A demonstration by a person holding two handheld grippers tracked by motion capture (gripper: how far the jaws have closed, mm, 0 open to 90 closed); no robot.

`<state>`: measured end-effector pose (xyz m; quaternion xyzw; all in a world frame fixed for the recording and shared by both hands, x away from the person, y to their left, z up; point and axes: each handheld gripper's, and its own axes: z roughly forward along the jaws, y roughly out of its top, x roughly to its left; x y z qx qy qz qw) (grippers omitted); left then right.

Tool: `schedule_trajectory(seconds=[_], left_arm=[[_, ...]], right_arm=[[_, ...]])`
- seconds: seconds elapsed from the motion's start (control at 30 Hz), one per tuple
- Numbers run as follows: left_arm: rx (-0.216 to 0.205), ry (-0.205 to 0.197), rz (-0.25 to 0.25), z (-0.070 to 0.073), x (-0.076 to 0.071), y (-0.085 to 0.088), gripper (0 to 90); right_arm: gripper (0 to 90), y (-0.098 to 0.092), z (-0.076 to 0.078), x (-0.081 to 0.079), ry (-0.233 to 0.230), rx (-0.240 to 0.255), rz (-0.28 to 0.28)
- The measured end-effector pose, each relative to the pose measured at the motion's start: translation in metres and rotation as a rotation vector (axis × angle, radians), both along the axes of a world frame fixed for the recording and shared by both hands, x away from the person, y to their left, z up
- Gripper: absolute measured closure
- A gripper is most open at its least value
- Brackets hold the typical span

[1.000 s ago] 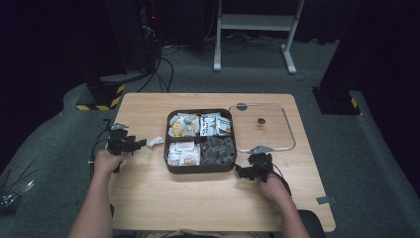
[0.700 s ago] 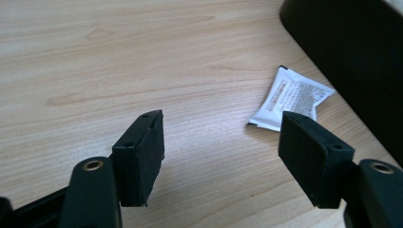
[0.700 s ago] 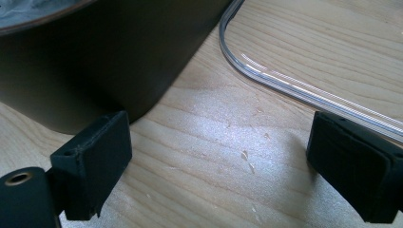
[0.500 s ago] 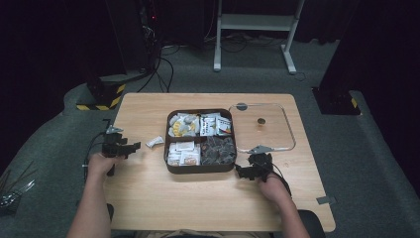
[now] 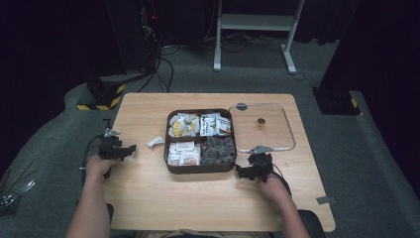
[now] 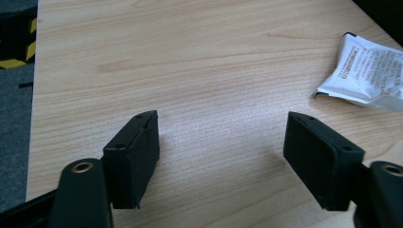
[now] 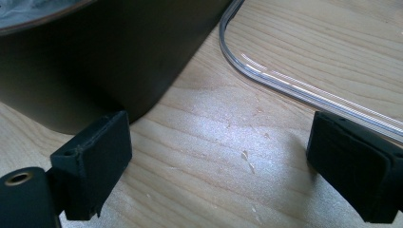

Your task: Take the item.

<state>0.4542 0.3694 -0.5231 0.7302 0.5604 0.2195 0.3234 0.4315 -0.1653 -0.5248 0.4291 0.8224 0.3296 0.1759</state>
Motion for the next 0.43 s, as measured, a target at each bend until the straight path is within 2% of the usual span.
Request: schedule_trajectory(seconds=[0.23,0.37,0.43], left_arm=[[0.016,-0.047,-0.025,-0.0053,-0.0034,-0.0009,22.4],[0.023,-0.044,-0.008,-0.0058,-0.0032,-0.0025,21.9],[0.043,-0.027,0.033,-0.0060,-0.0013,-0.0024,15.4]], right_arm=[[7.7,0.0000,0.0000,0.0000,0.000,0.000,0.000],[7.7,0.0000,0.0000,0.0000,0.000,0.000,0.000],[7.7,0.0000,0.0000,0.0000,0.000,0.000,0.000]])
